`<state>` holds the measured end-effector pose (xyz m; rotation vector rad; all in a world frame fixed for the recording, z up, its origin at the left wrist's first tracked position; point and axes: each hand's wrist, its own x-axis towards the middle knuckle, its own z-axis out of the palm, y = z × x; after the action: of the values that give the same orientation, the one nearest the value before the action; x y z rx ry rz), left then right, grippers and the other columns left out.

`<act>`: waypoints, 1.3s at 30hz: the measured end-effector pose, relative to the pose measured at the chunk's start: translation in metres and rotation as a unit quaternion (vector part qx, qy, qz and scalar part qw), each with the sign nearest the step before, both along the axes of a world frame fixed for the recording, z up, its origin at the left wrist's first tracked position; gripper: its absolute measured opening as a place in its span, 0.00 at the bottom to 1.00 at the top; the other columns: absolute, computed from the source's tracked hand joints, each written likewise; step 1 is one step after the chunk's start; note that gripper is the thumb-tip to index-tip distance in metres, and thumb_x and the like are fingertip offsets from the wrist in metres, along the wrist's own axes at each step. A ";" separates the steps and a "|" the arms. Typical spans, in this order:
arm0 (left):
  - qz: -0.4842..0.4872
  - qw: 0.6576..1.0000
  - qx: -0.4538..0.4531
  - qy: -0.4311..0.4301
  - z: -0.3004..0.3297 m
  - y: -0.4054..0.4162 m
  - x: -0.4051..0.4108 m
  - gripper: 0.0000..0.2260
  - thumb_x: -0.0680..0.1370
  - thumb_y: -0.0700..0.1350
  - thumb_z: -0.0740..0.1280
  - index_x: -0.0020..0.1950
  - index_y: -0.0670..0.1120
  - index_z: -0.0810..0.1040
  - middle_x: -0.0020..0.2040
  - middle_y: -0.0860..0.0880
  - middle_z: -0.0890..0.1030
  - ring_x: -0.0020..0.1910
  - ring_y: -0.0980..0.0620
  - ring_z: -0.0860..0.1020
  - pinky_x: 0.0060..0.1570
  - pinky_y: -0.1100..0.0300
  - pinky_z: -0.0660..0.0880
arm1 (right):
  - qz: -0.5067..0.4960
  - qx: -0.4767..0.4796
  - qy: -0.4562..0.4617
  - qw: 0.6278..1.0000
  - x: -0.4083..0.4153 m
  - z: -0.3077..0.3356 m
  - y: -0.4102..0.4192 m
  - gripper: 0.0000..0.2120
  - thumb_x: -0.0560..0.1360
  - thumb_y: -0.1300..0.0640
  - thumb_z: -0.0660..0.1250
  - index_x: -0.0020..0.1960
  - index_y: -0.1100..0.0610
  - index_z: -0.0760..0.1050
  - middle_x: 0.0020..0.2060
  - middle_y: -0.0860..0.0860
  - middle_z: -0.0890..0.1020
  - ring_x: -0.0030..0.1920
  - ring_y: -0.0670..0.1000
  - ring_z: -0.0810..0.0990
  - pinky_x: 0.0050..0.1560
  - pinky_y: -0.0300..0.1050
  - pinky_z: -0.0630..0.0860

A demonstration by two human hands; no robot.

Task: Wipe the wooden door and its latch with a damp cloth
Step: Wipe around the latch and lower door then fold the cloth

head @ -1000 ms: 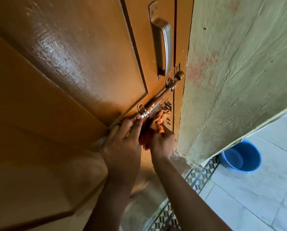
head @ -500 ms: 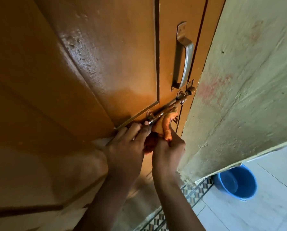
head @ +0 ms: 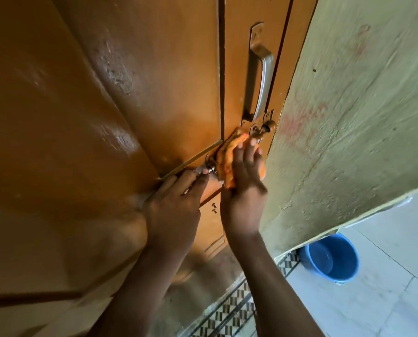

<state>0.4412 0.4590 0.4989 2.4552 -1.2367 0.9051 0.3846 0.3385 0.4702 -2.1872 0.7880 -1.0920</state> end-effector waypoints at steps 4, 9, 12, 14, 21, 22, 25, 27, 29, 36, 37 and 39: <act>-0.002 1.000 -0.004 0.022 -0.001 0.002 0.000 0.17 0.77 0.34 0.77 0.63 0.48 0.88 0.56 0.50 0.87 0.47 0.47 0.84 0.37 0.56 0.78 | 0.091 -0.178 0.042 0.979 -0.023 -0.019 -0.030 0.22 0.80 0.63 0.63 0.74 0.62 0.73 0.74 0.61 0.74 0.76 0.69 0.67 0.52 0.66 0.85; -0.007 1.000 0.000 0.017 0.004 0.002 -0.001 0.22 0.69 0.31 0.79 0.61 0.46 0.88 0.54 0.48 0.87 0.46 0.45 0.83 0.37 0.56 0.78 | 0.025 -0.181 0.051 0.982 -0.017 -0.015 -0.073 0.23 0.79 0.65 0.68 0.74 0.62 0.74 0.74 0.61 0.74 0.76 0.70 0.67 0.56 0.66 0.83; -0.008 1.000 -0.007 0.024 0.002 0.001 -0.002 0.22 0.70 0.31 0.79 0.62 0.46 0.88 0.54 0.48 0.87 0.47 0.46 0.84 0.38 0.56 0.78 | 0.098 -0.180 0.043 0.978 -0.019 -0.026 -0.032 0.26 0.77 0.65 0.66 0.75 0.65 0.72 0.76 0.62 0.71 0.78 0.69 0.64 0.64 0.62 0.79; -0.009 1.000 -0.005 0.029 0.002 0.001 -0.004 0.23 0.70 0.31 0.78 0.63 0.45 0.88 0.55 0.48 0.87 0.47 0.45 0.84 0.38 0.55 0.79 | 0.149 -0.217 0.049 0.963 -0.027 -0.028 -0.037 0.26 0.78 0.64 0.68 0.75 0.62 0.71 0.76 0.61 0.71 0.78 0.66 0.64 0.58 0.60 0.83; 0.000 1.000 -0.007 0.018 0.002 0.002 -0.004 0.24 0.67 0.30 0.79 0.61 0.44 0.88 0.54 0.46 0.87 0.45 0.44 0.82 0.36 0.54 0.78 | 0.032 -0.156 0.022 0.987 -0.016 -0.021 -0.061 0.24 0.81 0.63 0.59 0.78 0.62 0.67 0.76 0.63 0.70 0.77 0.69 0.65 0.54 0.65 0.84; 0.002 1.000 -0.009 0.020 0.001 0.002 -0.003 0.24 0.67 0.30 0.79 0.61 0.44 0.88 0.53 0.46 0.87 0.45 0.44 0.82 0.36 0.54 0.77 | 0.066 -0.157 0.026 0.985 -0.017 -0.027 -0.043 0.27 0.79 0.64 0.60 0.78 0.63 0.66 0.77 0.63 0.69 0.78 0.69 0.64 0.59 0.64 0.82; 0.005 1.000 -0.007 0.024 -0.001 0.002 -0.003 0.22 0.69 0.31 0.78 0.62 0.45 0.88 0.53 0.47 0.86 0.46 0.44 0.82 0.36 0.53 0.78 | 0.141 -0.226 0.048 0.963 -0.028 -0.038 -0.037 0.22 0.83 0.60 0.61 0.77 0.61 0.67 0.75 0.62 0.71 0.76 0.67 0.66 0.57 0.59 0.83; 0.009 1.000 -0.003 0.025 -0.003 0.003 -0.002 0.24 0.68 0.31 0.78 0.63 0.46 0.87 0.54 0.47 0.86 0.46 0.44 0.80 0.37 0.49 0.79 | 0.103 -0.258 0.054 0.959 -0.032 -0.036 -0.066 0.19 0.85 0.60 0.58 0.75 0.60 0.69 0.72 0.63 0.75 0.73 0.68 0.71 0.50 0.59 0.86; 0.011 1.000 -0.003 0.027 -0.004 0.003 -0.002 0.25 0.68 0.31 0.78 0.64 0.47 0.87 0.55 0.48 0.85 0.47 0.44 0.80 0.36 0.48 0.78 | 0.043 -0.209 0.048 0.976 -0.030 -0.030 -0.086 0.20 0.83 0.61 0.60 0.74 0.61 0.73 0.72 0.64 0.75 0.74 0.69 0.70 0.54 0.64 0.84; 0.034 0.999 -0.007 0.029 -0.003 0.001 -0.009 0.24 0.68 0.32 0.79 0.63 0.47 0.87 0.54 0.47 0.86 0.47 0.43 0.81 0.36 0.49 0.78 | 0.163 -0.206 0.052 0.963 -0.034 -0.046 -0.032 0.26 0.78 0.61 0.66 0.76 0.62 0.68 0.74 0.63 0.71 0.75 0.67 0.67 0.60 0.60 0.80; 0.038 0.999 -0.005 0.032 -0.003 0.000 -0.009 0.25 0.68 0.32 0.79 0.63 0.47 0.87 0.53 0.47 0.85 0.46 0.43 0.80 0.36 0.49 0.78 | 0.146 -0.223 0.054 0.962 -0.036 -0.048 -0.046 0.25 0.78 0.62 0.65 0.74 0.61 0.70 0.73 0.64 0.73 0.74 0.68 0.69 0.55 0.61 0.83; 0.041 0.999 -0.002 0.035 -0.002 0.000 -0.009 0.27 0.65 0.31 0.80 0.63 0.47 0.87 0.51 0.47 0.85 0.44 0.43 0.79 0.34 0.50 0.77 | 0.070 -0.151 0.054 0.985 -0.032 -0.045 -0.070 0.25 0.76 0.66 0.66 0.73 0.62 0.74 0.72 0.65 0.74 0.73 0.70 0.71 0.55 0.62 0.84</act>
<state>0.4319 0.4586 0.4966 2.5272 -1.1174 0.8326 0.3522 0.2688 0.4249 -2.5301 0.5302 -1.0875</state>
